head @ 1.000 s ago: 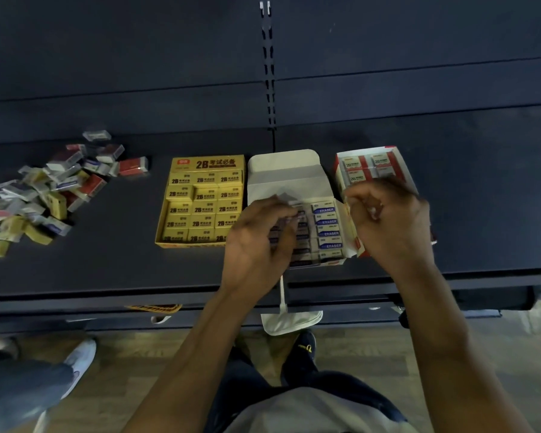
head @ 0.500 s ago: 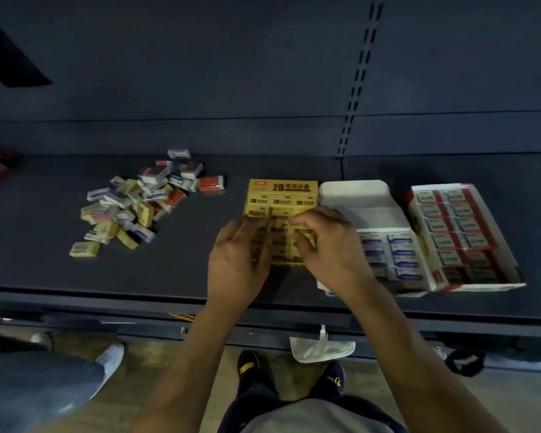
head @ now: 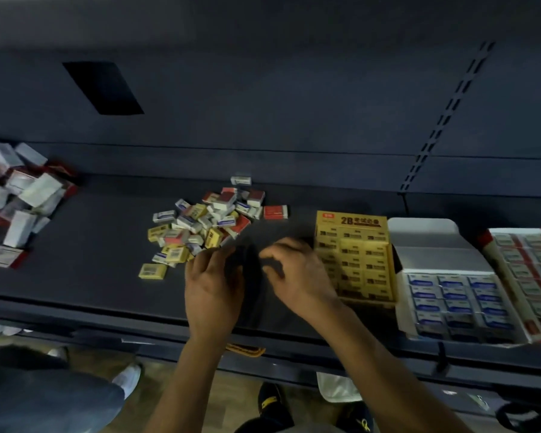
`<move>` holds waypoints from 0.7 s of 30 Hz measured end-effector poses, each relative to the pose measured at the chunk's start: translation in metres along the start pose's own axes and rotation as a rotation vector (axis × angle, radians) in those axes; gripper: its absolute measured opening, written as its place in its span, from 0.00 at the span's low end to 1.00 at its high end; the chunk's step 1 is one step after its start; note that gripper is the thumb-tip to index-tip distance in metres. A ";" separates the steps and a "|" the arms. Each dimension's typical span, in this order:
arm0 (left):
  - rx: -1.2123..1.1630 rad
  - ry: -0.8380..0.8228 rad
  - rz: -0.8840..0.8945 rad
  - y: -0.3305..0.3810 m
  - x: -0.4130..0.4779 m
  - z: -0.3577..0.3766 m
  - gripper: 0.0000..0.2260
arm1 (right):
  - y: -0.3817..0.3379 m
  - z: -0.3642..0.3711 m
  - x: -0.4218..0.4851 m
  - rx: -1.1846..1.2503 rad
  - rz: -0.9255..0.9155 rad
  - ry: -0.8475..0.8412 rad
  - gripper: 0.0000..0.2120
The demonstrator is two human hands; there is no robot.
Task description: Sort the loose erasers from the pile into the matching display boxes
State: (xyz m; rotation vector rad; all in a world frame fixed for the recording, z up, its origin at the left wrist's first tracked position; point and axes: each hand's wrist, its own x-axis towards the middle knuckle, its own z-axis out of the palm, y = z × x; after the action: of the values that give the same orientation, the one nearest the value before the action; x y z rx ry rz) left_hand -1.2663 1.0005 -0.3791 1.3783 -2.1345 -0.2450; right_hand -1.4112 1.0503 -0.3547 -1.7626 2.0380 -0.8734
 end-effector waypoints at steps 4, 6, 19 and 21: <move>0.076 0.022 -0.085 -0.028 0.002 -0.011 0.19 | -0.025 0.031 0.014 -0.001 0.013 -0.047 0.14; 0.104 0.015 -0.088 -0.039 0.003 -0.017 0.22 | -0.034 0.045 0.021 -0.013 0.018 -0.046 0.15; 0.151 0.002 0.153 -0.082 0.009 -0.019 0.10 | -0.057 0.089 0.041 -0.145 0.062 -0.021 0.11; 0.166 0.019 0.115 -0.082 0.010 -0.020 0.06 | -0.056 0.086 0.039 -0.144 0.075 -0.019 0.13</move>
State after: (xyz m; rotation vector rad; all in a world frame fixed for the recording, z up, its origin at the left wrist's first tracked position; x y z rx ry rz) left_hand -1.1945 0.9581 -0.3955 1.3367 -2.2516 -0.0093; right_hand -1.3242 0.9879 -0.3800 -1.7460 2.1880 -0.7010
